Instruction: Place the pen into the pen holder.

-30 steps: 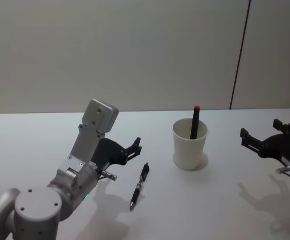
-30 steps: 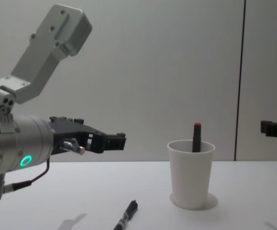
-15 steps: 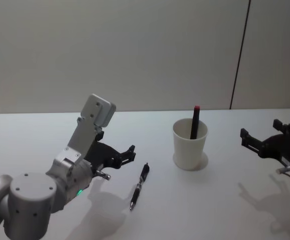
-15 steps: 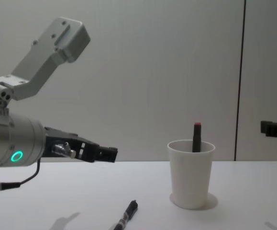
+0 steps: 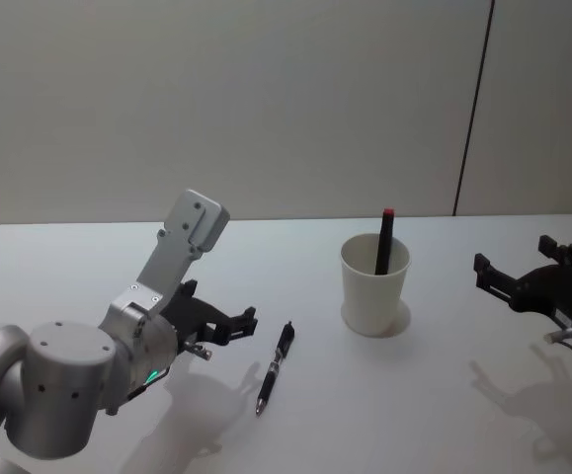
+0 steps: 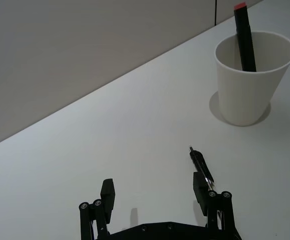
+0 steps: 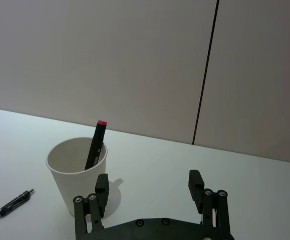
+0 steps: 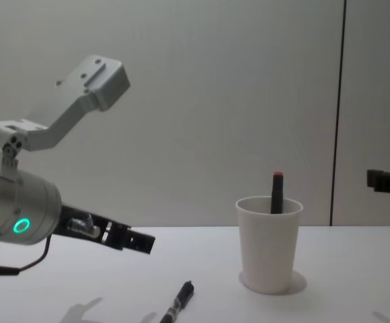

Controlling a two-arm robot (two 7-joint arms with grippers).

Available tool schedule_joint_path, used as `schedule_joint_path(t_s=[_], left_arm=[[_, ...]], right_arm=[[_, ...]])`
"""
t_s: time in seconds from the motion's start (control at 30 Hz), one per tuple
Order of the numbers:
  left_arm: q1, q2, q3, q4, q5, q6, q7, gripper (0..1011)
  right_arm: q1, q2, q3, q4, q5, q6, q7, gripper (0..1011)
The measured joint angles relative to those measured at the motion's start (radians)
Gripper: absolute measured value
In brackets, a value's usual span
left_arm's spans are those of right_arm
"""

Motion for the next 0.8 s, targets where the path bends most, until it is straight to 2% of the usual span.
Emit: schedule_joint_path(t_s=[0.43,0.8], left_arm=[[-0.010,-0.027,0.001,0.024,-0.008,0.119,0.023,1000],[0.003,-0.044,0.004,0.019,-0.032,0.177,0.043,1000]], right_arm=[[0.000,0.000,0.000,0.000,0.000,0.000,0.000,1001],[0.000,0.000,0.000,0.000,0.000,0.000,0.000,1002]])
